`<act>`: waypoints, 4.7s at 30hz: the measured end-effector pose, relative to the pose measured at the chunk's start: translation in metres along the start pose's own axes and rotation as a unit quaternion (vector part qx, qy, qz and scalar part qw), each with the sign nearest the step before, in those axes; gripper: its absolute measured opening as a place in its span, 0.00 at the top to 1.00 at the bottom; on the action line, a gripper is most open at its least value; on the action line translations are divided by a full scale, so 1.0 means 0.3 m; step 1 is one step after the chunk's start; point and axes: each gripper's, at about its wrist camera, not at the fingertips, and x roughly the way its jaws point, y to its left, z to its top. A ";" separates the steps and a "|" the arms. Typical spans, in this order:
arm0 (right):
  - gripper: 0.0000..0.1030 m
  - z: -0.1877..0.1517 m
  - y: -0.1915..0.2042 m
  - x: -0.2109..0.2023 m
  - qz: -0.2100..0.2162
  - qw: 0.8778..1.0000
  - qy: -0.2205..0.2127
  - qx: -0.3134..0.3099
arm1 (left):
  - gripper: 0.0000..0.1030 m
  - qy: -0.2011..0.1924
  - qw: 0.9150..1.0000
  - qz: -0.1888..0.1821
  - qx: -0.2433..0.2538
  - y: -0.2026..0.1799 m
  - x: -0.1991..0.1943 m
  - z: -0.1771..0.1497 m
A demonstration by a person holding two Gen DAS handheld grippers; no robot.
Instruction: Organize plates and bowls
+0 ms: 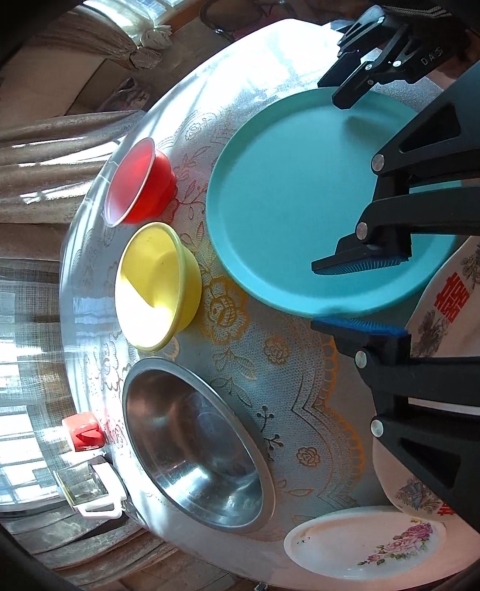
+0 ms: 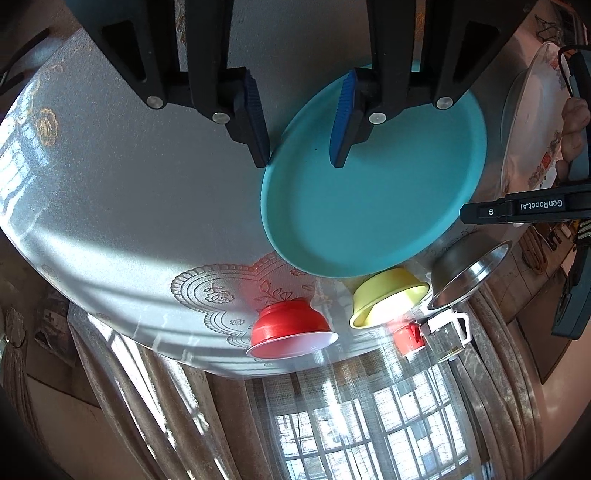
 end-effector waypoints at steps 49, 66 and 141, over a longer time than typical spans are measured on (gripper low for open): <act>0.68 0.092 -0.062 0.057 -0.087 0.996 0.006 -0.008 | 0.77 -0.024 0.999 0.007 -0.048 -0.079 0.029 -0.037; 0.63 0.088 -0.060 0.053 -0.091 0.996 0.005 -0.010 | 0.76 -0.042 0.998 0.017 -0.049 -0.089 0.001 -0.051; 0.78 0.210 0.987 0.463 0.247 0.933 0.237 -0.115 | 0.65 -0.159 0.913 -0.008 -0.376 0.911 -0.225 -0.520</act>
